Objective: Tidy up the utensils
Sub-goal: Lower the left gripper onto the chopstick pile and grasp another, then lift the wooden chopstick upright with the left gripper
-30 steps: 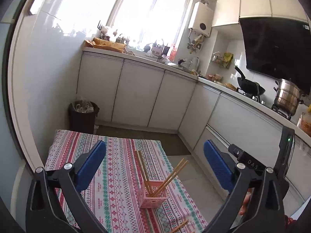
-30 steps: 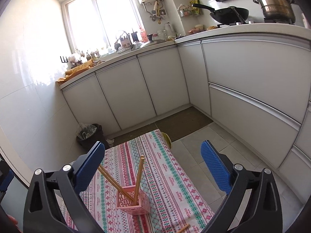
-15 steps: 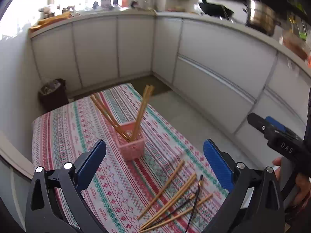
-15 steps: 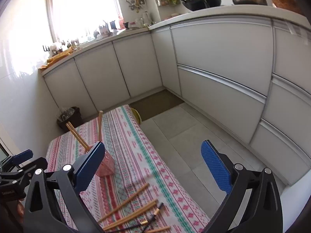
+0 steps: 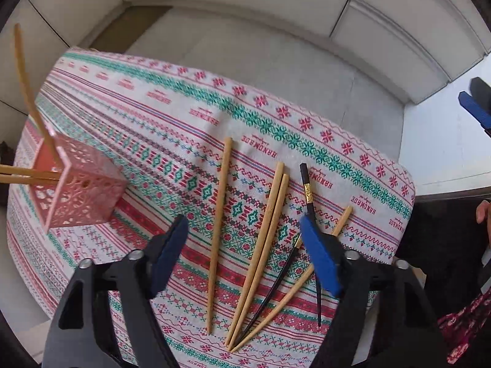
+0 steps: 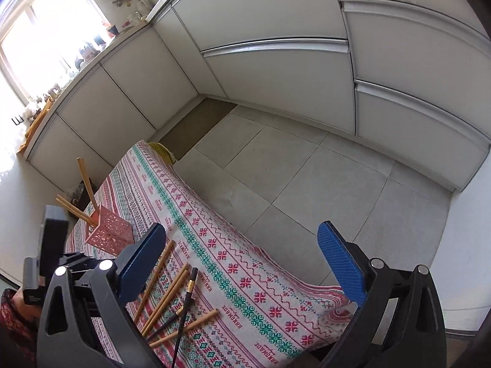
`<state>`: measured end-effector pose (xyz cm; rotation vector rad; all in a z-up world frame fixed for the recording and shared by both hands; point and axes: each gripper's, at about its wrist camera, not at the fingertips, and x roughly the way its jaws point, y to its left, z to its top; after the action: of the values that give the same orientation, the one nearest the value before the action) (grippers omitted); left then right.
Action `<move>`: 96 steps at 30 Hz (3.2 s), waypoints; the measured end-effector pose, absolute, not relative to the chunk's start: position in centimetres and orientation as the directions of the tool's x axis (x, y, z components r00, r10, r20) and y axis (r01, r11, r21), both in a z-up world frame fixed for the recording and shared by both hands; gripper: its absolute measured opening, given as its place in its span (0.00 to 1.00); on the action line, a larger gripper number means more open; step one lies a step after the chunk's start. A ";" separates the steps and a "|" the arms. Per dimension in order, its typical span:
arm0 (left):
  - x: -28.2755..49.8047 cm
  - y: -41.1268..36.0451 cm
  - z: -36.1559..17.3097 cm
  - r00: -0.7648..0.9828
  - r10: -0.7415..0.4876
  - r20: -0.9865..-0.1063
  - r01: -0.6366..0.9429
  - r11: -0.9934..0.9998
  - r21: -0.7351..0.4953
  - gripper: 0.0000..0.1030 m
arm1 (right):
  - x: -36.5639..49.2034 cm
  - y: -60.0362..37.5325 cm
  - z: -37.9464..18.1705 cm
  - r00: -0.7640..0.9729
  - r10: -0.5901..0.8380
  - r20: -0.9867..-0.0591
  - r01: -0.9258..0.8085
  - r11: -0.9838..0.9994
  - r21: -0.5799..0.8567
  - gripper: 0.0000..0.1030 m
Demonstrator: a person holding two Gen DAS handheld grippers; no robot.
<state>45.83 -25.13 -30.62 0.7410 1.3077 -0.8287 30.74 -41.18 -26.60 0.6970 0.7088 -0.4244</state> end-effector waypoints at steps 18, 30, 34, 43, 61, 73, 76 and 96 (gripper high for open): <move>50.4 -30.5 -37.8 -0.032 0.032 -0.999 0.859 0.512 -0.011 0.08 | 32.8 -41.9 -29.1 0.618 0.010 -0.786 0.577 0.674 0.462 0.94; 47.0 -21.1 -30.7 0.124 -0.205 -0.971 0.743 0.667 -0.046 0.06 | 35.2 -38.0 -32.5 0.485 0.274 -0.830 0.574 0.617 0.539 0.91; 45.1 -16.4 -25.7 0.224 -0.332 -0.916 0.699 0.710 -0.086 0.06 | 35.9 -35.8 -35.4 0.368 0.411 -0.834 0.665 0.511 0.545 0.57; 41.4 -11.4 -20.1 0.350 -0.496 -0.795 0.652 0.738 -0.173 0.06 | 35.6 -32.9 -38.2 0.257 0.422 -0.869 0.816 0.388 0.429 0.41; 39.3 -8.4 -15.6 0.469 -0.515 -0.718 0.604 0.780 -0.164 0.06 | 41.9 -29.7 -39.1 0.202 0.250 -0.947 0.801 0.514 0.307 0.08; 34.5 -6.3 -13.0 0.595 -0.537 -0.598 0.501 0.830 -0.246 0.06 | 37.4 -26.7 -28.1 0.567 0.133 -0.813 0.403 0.816 0.414 0.08; 33.2 -6.4 -12.1 0.618 -0.527 -0.584 0.492 0.838 -0.235 0.06 | 35.3 -25.5 -24.4 0.652 0.061 -0.756 0.314 0.886 0.342 0.08; 31.9 -6.6 -4.6 0.761 -0.462 -0.455 0.420 0.886 -0.197 0.06 | 32.5 -26.5 -8.5 0.874 -0.022 -0.486 0.159 0.957 0.243 0.08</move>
<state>31.91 -6.60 -4.58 -0.0850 0.5174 -0.4805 32.47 -26.54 -8.49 0.2816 0.5006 -0.0957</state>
